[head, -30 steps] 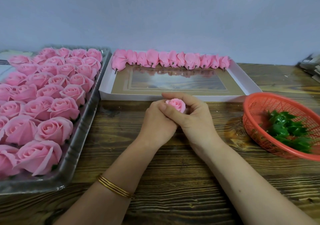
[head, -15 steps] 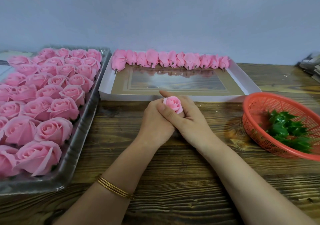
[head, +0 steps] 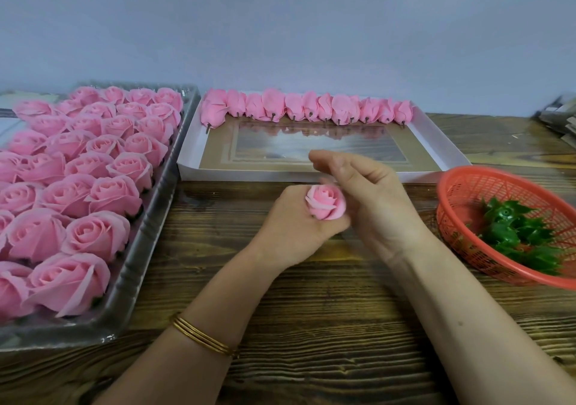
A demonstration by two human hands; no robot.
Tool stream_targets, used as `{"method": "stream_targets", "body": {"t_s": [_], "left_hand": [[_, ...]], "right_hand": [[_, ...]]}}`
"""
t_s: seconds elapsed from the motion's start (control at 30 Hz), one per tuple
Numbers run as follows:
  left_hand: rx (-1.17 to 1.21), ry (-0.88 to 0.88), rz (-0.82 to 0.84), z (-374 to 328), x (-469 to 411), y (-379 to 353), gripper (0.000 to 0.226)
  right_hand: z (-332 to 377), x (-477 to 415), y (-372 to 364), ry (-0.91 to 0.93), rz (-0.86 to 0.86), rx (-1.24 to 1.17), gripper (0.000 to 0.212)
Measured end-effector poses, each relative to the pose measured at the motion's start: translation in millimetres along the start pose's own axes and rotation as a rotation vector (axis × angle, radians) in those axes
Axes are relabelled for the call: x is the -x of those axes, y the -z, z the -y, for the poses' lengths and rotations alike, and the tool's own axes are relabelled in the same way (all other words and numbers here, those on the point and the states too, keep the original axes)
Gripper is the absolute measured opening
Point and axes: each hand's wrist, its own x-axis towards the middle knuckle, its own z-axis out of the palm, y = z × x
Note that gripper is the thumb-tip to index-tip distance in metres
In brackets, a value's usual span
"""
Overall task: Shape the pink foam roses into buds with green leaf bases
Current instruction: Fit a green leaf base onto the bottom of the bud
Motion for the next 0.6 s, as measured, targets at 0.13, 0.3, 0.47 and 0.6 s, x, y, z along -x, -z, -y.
{"method": "stream_targets", "body": {"t_s": [0.13, 0.3, 0.47, 0.6], "left_hand": [[0.045, -0.024, 0.091, -3.5, 0.9, -0.6, 0.015], [0.008, -0.050, 0.164, -6.8, 2.3, 1.5, 0.036], [0.067, 0.036, 0.182, -6.3, 3.7, 3.9, 0.028], [0.116, 0.066, 0.194, -7.6, 5.8, 5.5, 0.024]], "right_hand": [[1.3, 2.7, -2.3, 0.018, 0.045, 0.029, 0.028], [-0.7, 3.9, -2.5, 0.014, 0.148, 0.139, 0.025], [-0.7, 4.4, -4.4, 0.003, 0.247, 0.181, 0.019], [-2.4, 2.7, -3.2, -0.003, 0.277, 0.233, 0.016]]}}
